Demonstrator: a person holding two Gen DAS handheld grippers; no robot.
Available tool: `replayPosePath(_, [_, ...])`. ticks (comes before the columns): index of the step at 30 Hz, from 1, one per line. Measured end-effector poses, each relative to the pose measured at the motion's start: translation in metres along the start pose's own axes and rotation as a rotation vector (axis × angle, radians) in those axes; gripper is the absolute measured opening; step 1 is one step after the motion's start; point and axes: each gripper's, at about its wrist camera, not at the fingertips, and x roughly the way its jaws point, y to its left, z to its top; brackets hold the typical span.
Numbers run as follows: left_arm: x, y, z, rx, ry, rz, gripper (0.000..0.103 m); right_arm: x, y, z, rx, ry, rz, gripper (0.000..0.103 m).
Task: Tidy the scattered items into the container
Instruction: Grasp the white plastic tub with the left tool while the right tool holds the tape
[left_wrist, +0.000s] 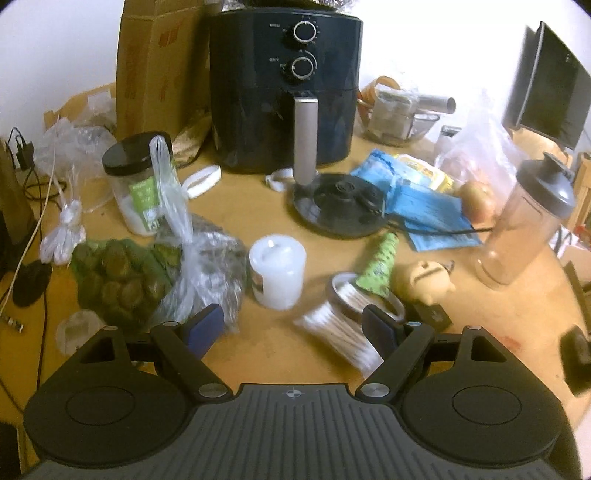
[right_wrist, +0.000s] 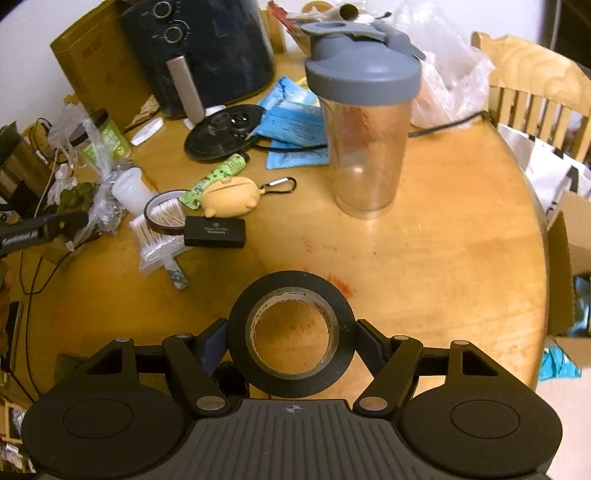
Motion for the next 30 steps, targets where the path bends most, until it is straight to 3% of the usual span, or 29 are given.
replayPosePath(8, [0.033, 0.006, 0.007, 0.037, 0.016, -0.031, 0.082, -0.005, 0.003, -0.002, 0.043, -0.008, -0.025, 0.075])
replayPosePath(17, [0.064, 0.01, 0.018, 0.099, 0.004, -0.014, 0.082, -0.013, 0.009, -0.004, 0.063, -0.019, -0.053, 0.075])
replayPosePath(30, [0.099, 0.018, 0.026, 0.11, 0.013, -0.037, 0.079, -0.017, 0.009, -0.006, 0.082, -0.028, -0.086, 0.075])
